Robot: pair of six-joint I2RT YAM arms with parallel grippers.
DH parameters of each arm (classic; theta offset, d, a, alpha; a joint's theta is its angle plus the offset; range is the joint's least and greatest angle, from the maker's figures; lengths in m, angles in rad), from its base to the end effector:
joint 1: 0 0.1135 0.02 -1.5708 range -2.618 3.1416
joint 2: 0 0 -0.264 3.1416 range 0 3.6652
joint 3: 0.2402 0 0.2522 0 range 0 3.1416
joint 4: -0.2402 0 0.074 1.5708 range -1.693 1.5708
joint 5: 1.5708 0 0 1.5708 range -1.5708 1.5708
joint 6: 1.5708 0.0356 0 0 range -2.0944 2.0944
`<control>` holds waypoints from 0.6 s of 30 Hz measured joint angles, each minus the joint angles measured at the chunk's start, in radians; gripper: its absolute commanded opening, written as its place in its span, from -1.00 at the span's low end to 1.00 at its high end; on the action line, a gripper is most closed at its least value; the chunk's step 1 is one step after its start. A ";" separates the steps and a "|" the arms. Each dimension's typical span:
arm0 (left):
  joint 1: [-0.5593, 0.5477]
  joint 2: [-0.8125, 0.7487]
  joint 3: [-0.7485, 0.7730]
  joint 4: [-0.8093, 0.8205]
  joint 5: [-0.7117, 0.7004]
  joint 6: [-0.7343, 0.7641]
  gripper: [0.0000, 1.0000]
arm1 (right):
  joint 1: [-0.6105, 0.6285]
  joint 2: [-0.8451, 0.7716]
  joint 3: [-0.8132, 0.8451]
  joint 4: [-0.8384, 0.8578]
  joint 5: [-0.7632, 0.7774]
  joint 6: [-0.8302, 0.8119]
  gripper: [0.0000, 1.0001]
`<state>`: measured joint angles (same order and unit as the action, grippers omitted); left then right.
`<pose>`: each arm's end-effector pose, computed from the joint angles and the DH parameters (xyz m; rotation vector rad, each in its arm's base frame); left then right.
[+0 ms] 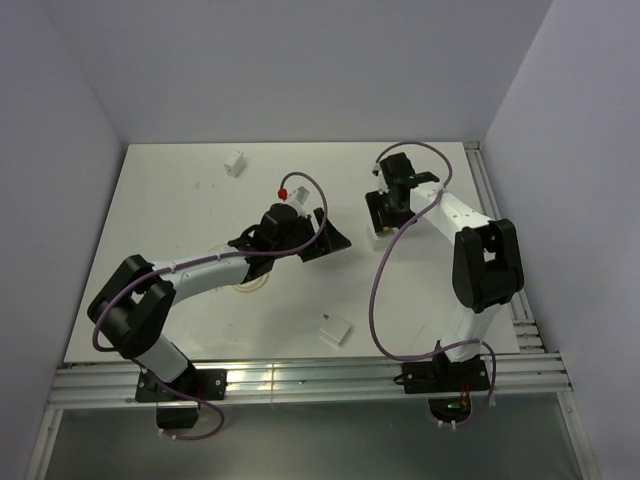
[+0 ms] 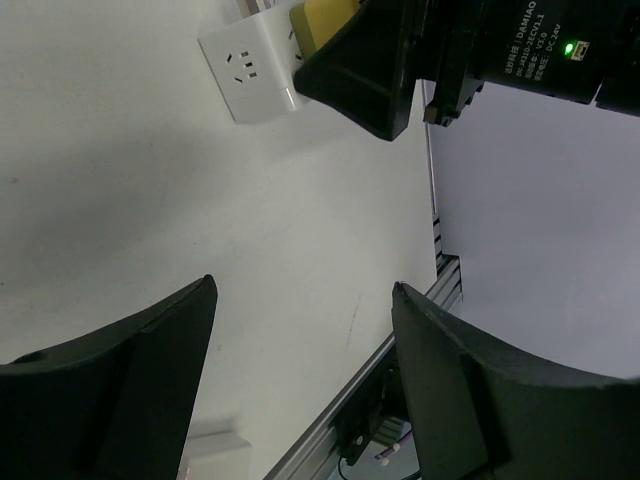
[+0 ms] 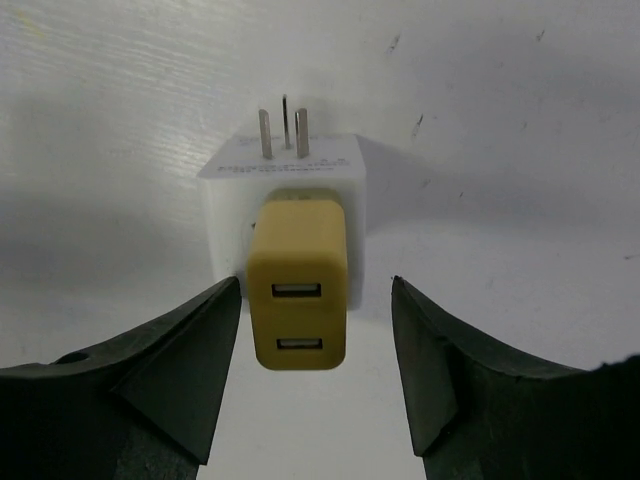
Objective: Insert the plug
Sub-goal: Insert the plug into the socket.
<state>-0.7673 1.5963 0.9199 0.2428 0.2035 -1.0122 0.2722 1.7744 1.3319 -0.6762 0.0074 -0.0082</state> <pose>0.2499 -0.2510 0.2251 -0.1296 2.2593 -1.2663 0.3548 0.0988 0.2228 -0.3738 2.6655 0.0716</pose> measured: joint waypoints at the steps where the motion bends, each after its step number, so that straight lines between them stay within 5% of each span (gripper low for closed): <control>1: 0.000 -0.005 0.000 -0.002 -0.002 0.002 0.53 | 0.000 0.002 0.002 -0.013 0.002 0.001 0.38; 8: 0.000 -0.039 -0.009 -0.037 -0.036 0.015 0.56 | 0.000 -0.034 0.089 -0.048 0.041 0.016 0.40; 9: 0.000 -0.056 -0.018 -0.047 -0.048 0.024 0.56 | 0.000 -0.061 0.090 -0.047 0.047 0.023 0.99; 18: -0.117 -0.201 -0.026 -0.262 -0.239 0.164 0.58 | 0.012 -0.540 -0.104 0.098 0.101 0.158 1.00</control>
<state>-0.8845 1.3949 0.8940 -0.0196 -0.0353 -0.8478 0.2840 1.2346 1.2278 -0.5777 0.1085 0.1497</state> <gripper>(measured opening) 0.782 0.998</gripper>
